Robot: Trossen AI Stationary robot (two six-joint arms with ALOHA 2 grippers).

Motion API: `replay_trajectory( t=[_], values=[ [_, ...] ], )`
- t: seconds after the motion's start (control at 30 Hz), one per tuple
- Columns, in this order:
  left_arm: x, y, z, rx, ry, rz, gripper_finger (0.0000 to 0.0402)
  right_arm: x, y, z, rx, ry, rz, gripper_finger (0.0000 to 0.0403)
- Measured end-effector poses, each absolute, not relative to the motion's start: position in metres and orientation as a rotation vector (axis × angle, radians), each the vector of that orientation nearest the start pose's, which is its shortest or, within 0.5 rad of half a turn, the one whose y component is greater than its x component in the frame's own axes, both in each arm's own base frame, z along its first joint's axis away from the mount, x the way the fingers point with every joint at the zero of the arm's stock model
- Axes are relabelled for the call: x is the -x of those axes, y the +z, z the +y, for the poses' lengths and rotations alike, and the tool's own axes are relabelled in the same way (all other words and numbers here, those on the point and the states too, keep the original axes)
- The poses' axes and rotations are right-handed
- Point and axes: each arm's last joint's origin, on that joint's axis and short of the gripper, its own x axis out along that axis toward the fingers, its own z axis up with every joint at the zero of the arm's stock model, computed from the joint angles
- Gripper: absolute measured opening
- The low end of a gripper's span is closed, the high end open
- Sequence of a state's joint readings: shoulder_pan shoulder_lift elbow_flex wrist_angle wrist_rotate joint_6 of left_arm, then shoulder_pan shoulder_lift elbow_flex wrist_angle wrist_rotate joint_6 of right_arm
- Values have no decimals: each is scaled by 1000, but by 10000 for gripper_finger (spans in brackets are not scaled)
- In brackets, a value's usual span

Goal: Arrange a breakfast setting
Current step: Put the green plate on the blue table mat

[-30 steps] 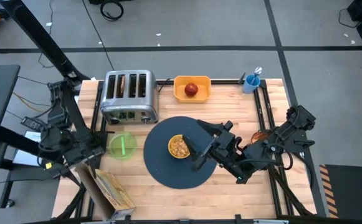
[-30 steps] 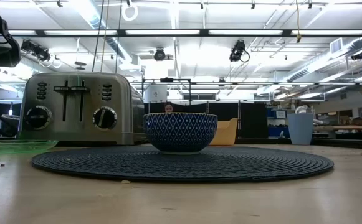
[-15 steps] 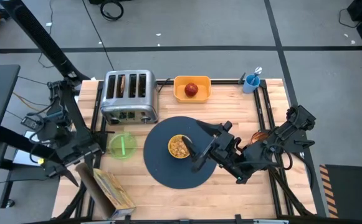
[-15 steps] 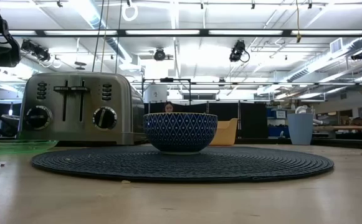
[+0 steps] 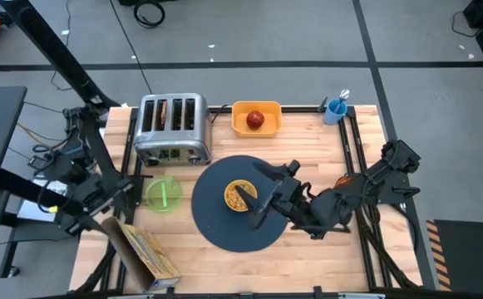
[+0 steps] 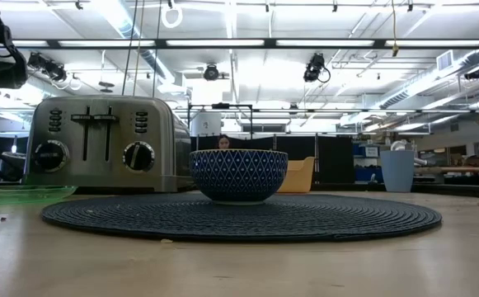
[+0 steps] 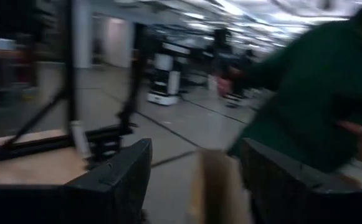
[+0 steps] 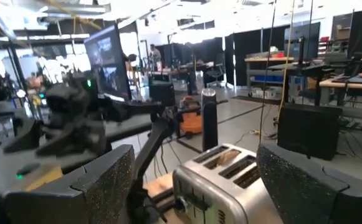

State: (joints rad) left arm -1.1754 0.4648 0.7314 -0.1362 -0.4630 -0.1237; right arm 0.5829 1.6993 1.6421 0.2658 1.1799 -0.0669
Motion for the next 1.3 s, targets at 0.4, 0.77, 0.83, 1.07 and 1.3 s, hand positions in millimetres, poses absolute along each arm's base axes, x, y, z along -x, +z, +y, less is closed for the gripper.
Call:
replay_trajectory(
  t=[0.4,0.77,0.83,1.07,1.3],
  values=[
    [-54,382,-63,279,-186,57,224,-341,423,173,-168,-589,-119,339],
    [-103,379,-81,303,167,204,212,-352,422,150,-165,-627,-118,339],
    [-120,371,-85,319,209,257,212,-349,425,147,-154,-633,-112,339],
    [-181,339,-81,321,335,451,212,-304,459,138,-139,-609,-93,339],
    [-227,299,-75,433,413,676,210,-233,483,123,-57,-532,17,339]
  ],
)
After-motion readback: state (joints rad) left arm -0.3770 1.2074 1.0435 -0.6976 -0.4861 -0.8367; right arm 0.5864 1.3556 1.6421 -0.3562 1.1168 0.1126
